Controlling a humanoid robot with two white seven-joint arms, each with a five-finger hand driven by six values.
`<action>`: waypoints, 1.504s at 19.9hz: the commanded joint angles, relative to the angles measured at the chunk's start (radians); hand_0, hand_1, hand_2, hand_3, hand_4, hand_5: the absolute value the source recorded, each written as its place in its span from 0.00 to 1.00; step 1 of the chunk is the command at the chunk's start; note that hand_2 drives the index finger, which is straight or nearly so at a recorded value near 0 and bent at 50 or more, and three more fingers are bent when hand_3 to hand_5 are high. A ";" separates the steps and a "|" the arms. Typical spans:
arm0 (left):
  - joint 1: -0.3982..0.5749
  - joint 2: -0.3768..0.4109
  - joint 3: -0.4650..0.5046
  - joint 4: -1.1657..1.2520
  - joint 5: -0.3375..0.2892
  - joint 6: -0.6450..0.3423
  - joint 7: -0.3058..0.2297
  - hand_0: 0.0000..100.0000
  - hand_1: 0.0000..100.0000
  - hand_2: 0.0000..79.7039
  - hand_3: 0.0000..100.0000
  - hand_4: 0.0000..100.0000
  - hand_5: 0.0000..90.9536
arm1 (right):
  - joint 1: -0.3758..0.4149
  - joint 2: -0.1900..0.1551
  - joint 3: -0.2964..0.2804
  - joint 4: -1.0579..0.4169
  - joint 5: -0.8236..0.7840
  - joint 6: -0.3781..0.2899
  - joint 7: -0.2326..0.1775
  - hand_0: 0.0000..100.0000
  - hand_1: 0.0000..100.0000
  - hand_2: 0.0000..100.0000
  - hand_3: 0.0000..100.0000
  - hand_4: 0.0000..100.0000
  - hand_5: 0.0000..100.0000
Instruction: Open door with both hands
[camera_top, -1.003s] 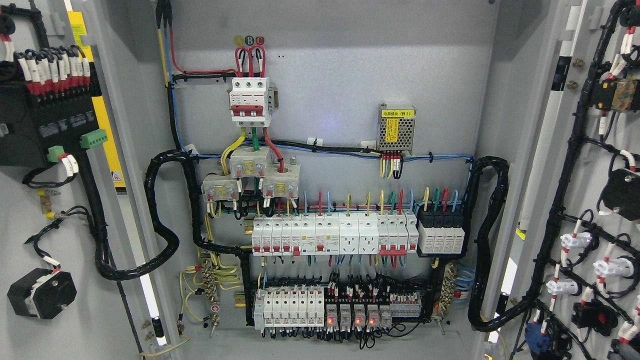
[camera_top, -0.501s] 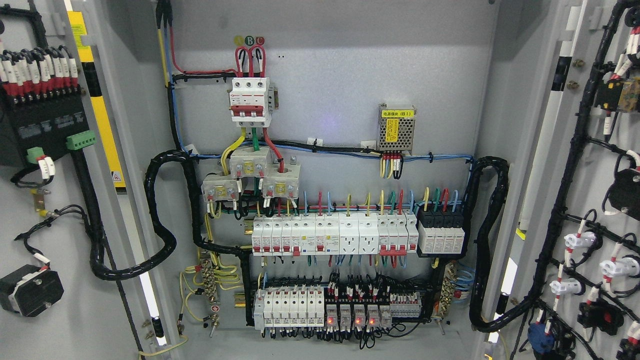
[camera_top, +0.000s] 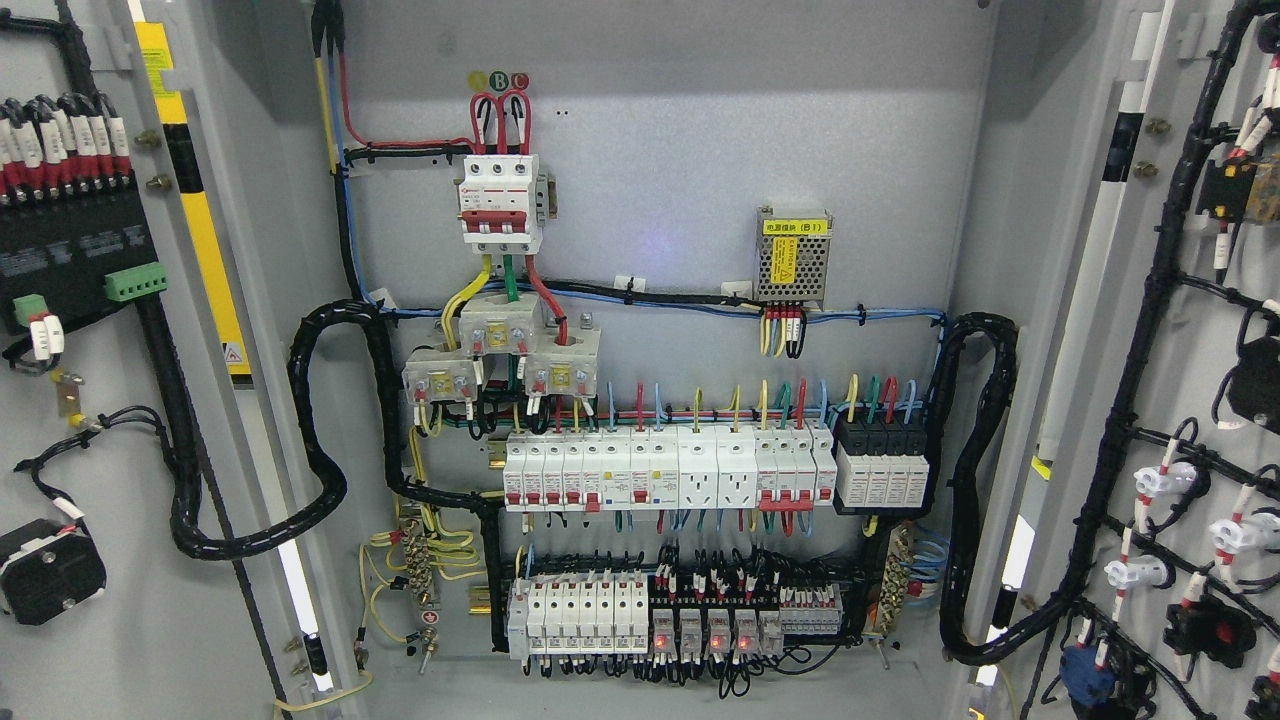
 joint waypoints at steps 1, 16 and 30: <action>-0.044 0.088 0.012 0.147 0.006 0.003 0.001 0.12 0.56 0.00 0.00 0.00 0.00 | 0.006 -0.008 -0.016 0.005 -0.022 -0.002 -0.001 0.00 0.50 0.04 0.00 0.00 0.00; -0.090 0.103 0.001 0.193 0.006 0.037 0.003 0.12 0.56 0.00 0.00 0.00 0.00 | 0.006 -0.008 -0.001 0.002 -0.022 -0.004 -0.001 0.00 0.50 0.04 0.00 0.00 0.00; -0.081 0.030 -0.105 0.009 -0.003 0.054 0.007 0.12 0.56 0.00 0.00 0.00 0.00 | 0.000 -0.040 0.122 -0.008 -0.009 -0.008 0.002 0.00 0.50 0.04 0.00 0.00 0.00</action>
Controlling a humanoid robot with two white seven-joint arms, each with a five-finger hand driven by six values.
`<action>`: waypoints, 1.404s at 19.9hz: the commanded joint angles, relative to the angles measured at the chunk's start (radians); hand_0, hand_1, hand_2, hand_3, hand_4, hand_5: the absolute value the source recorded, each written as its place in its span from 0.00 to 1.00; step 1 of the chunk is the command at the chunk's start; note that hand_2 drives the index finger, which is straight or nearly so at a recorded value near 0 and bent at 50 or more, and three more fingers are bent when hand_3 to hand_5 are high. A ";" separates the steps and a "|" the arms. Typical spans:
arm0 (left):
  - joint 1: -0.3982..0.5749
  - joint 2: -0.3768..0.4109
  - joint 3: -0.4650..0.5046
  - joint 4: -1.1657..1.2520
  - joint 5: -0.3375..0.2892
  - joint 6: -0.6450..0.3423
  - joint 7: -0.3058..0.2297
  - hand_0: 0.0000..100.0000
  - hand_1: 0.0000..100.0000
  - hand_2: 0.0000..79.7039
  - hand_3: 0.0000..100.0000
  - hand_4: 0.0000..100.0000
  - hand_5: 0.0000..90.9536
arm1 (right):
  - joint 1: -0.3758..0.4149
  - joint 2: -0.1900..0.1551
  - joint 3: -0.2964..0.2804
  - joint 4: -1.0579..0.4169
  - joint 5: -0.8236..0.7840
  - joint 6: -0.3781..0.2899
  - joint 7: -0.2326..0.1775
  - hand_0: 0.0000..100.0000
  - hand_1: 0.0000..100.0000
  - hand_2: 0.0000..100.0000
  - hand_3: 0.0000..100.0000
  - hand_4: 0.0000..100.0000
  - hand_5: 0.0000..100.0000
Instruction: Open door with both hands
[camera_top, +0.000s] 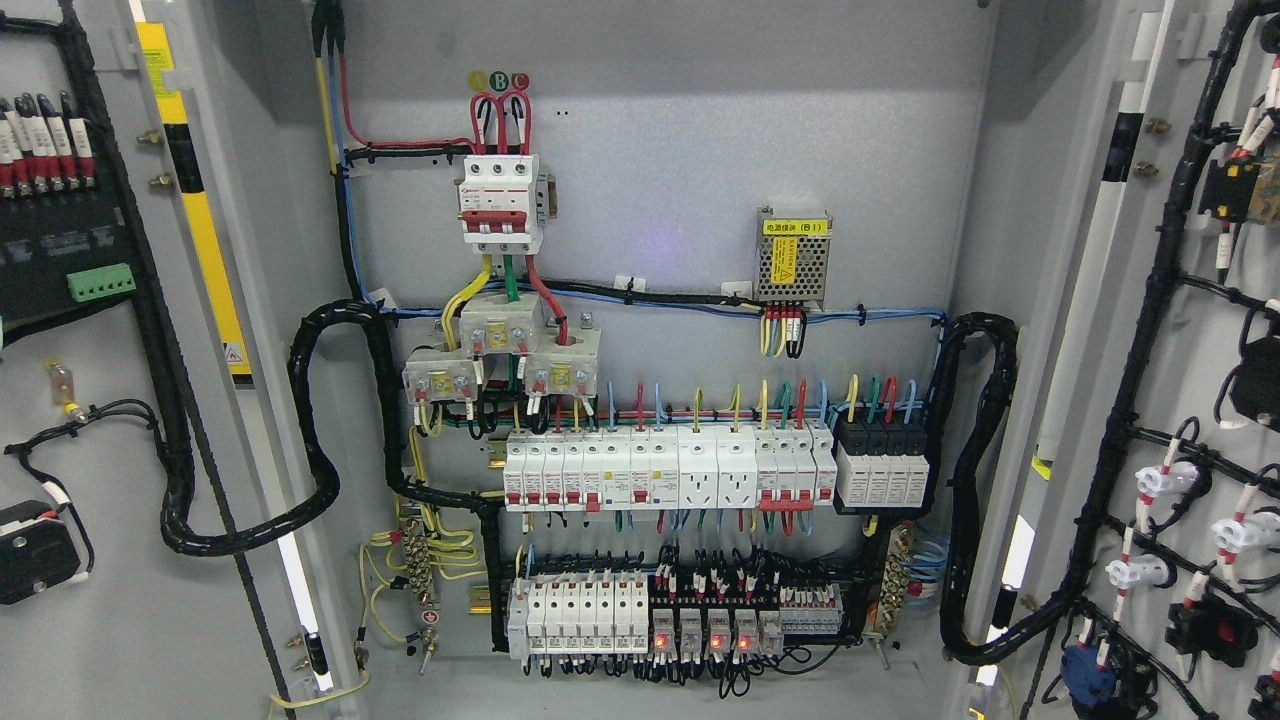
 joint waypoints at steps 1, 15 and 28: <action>0.009 -0.050 -0.085 -0.136 -0.006 0.002 0.000 0.12 0.56 0.00 0.00 0.00 0.00 | -0.003 -0.017 0.081 -0.002 0.008 0.000 0.006 0.00 0.50 0.04 0.00 0.00 0.00; 0.065 -0.217 -0.373 -0.265 -0.242 -0.006 0.123 0.12 0.56 0.00 0.00 0.00 0.00 | -0.012 -0.011 0.364 0.206 0.205 0.006 0.006 0.00 0.50 0.04 0.00 0.00 0.00; 0.185 -0.498 -0.682 0.384 -0.584 -0.012 0.303 0.12 0.56 0.00 0.00 0.00 0.00 | -0.100 0.016 0.542 1.000 0.359 0.012 0.004 0.00 0.50 0.04 0.00 0.00 0.00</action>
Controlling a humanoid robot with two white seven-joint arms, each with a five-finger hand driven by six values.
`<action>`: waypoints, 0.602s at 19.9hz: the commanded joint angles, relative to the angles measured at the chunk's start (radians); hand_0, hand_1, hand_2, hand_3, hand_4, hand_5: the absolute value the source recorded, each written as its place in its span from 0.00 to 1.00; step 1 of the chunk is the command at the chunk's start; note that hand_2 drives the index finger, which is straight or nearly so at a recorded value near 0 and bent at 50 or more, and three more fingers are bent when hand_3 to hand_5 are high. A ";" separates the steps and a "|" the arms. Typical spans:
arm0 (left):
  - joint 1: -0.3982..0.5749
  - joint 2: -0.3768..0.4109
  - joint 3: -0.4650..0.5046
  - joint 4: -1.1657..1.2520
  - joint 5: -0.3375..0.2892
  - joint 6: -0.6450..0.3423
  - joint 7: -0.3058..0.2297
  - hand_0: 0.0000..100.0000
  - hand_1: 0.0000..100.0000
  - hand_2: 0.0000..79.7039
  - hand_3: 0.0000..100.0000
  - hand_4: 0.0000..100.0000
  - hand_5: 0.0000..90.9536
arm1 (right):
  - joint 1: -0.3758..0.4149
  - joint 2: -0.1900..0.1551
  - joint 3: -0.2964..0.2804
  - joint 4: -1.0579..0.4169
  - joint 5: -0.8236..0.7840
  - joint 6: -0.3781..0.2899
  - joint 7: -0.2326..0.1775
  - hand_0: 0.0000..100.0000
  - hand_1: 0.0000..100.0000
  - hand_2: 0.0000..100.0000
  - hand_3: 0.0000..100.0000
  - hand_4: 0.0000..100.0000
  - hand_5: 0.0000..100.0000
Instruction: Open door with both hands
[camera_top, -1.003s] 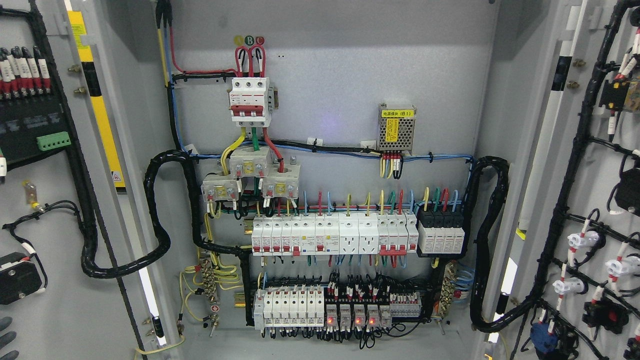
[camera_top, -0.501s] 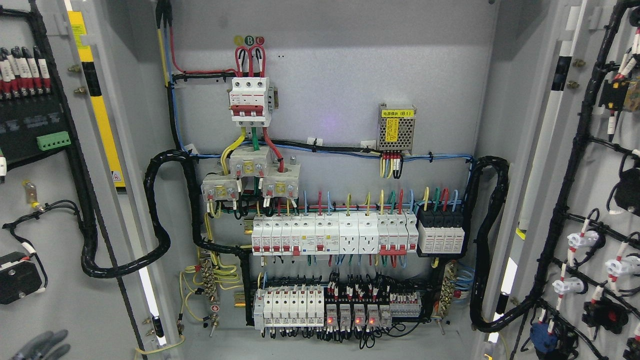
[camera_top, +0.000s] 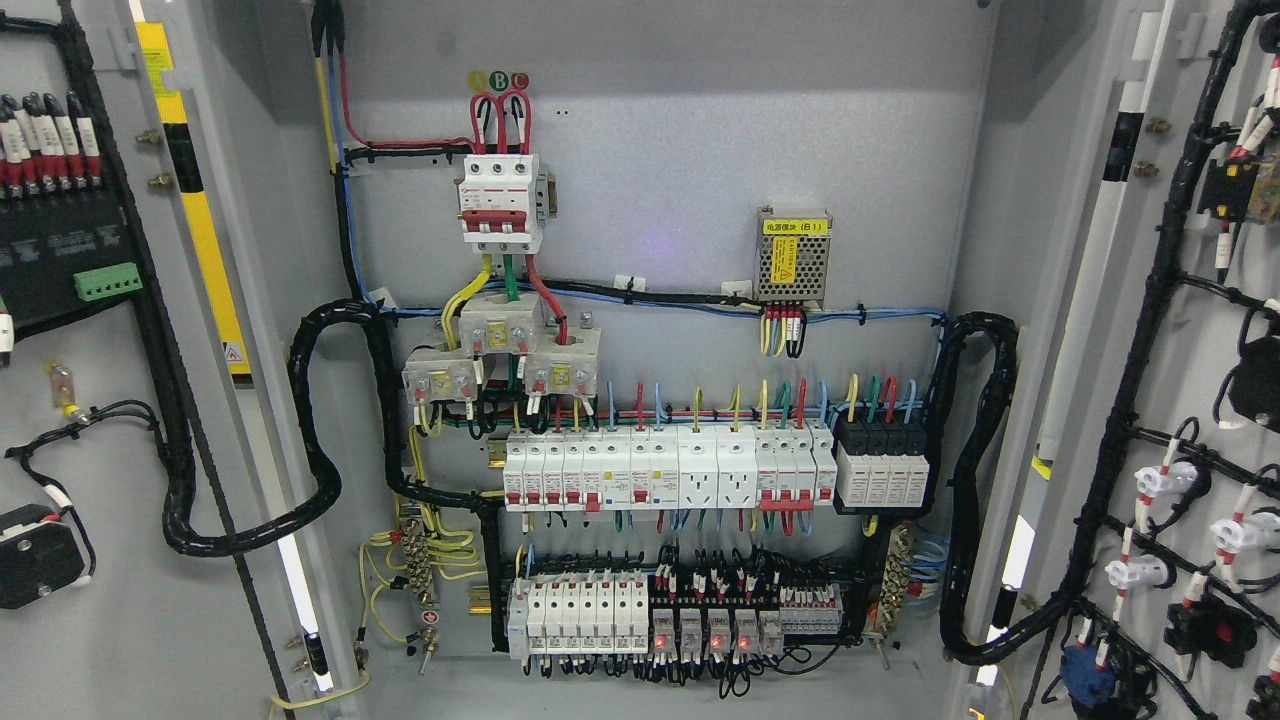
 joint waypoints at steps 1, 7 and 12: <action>0.010 -0.218 -0.230 0.481 -0.162 -0.004 0.161 0.12 0.56 0.00 0.00 0.00 0.00 | -0.065 0.041 0.151 0.605 0.054 0.005 0.000 0.00 0.50 0.04 0.00 0.00 0.00; -0.110 -0.281 -0.219 1.011 -0.244 -0.113 0.389 0.12 0.56 0.00 0.00 0.00 0.00 | -0.165 0.095 0.143 0.965 0.134 0.007 -0.009 0.00 0.50 0.04 0.00 0.00 0.00; -0.225 -0.299 -0.221 1.397 -0.245 -0.113 0.363 0.12 0.56 0.00 0.00 0.00 0.00 | -0.203 0.109 0.140 1.173 0.134 0.083 -0.012 0.00 0.50 0.04 0.00 0.00 0.00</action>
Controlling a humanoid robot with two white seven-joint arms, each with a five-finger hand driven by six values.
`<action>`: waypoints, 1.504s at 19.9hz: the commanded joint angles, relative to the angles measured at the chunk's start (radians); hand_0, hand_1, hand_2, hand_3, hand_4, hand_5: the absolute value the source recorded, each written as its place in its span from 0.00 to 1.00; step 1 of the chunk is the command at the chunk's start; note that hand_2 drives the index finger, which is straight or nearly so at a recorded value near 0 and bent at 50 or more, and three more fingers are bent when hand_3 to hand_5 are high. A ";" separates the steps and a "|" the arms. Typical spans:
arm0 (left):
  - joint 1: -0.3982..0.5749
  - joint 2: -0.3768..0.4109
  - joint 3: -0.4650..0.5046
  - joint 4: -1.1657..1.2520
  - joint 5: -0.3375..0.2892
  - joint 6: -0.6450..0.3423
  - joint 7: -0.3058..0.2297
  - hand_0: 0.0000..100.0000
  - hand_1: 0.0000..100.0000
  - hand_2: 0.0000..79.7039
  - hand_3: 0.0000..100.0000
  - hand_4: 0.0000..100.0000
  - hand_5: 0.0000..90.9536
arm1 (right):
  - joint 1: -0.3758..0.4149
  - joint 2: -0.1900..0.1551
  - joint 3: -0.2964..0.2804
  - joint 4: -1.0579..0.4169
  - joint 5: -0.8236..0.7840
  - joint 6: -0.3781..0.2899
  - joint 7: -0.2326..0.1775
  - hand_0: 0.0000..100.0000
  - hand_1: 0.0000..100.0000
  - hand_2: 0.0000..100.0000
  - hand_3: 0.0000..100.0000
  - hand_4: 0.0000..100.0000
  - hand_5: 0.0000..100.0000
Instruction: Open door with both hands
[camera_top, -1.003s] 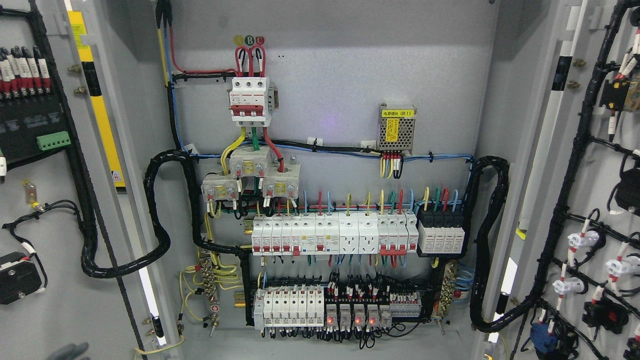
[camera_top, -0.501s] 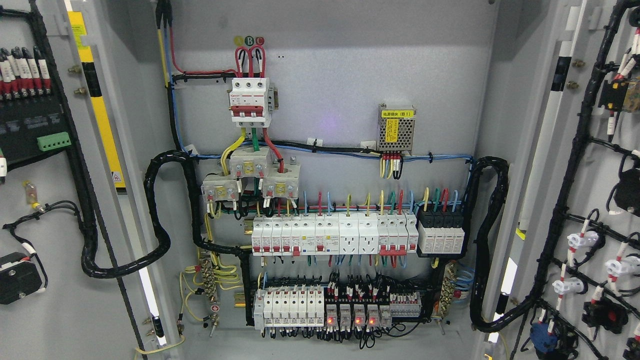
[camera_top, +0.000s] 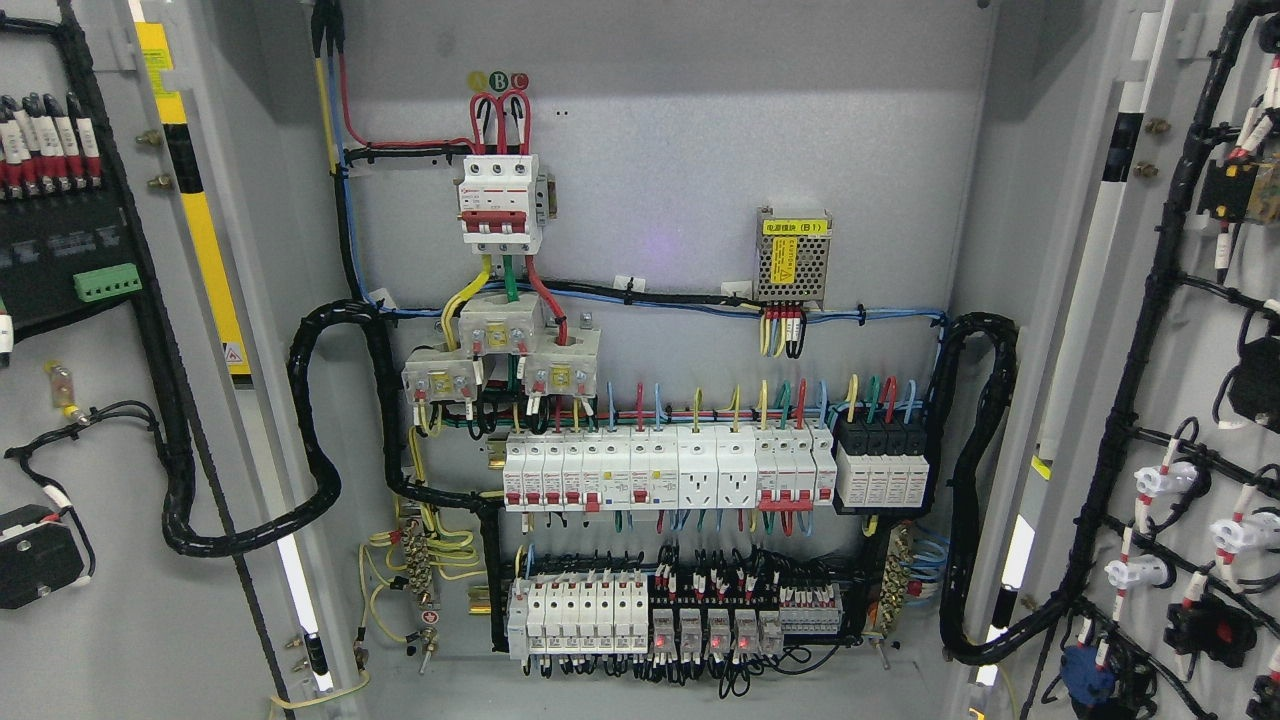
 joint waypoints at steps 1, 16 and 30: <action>-0.108 -0.115 -0.073 0.750 -0.034 -0.002 -0.005 0.12 0.56 0.00 0.00 0.00 0.00 | -0.064 0.049 0.044 0.560 0.021 0.108 -0.004 0.00 0.50 0.04 0.00 0.00 0.00; -0.146 -0.100 -0.076 0.881 -0.044 0.123 0.007 0.12 0.56 0.00 0.00 0.00 0.00 | -0.140 0.048 0.047 0.677 0.074 0.588 -0.252 0.00 0.50 0.04 0.00 0.00 0.00; -0.175 -0.074 -0.076 0.874 -0.044 0.118 0.069 0.12 0.56 0.00 0.00 0.00 0.00 | -0.148 0.075 0.044 0.718 0.211 0.671 -0.379 0.00 0.50 0.04 0.00 0.00 0.00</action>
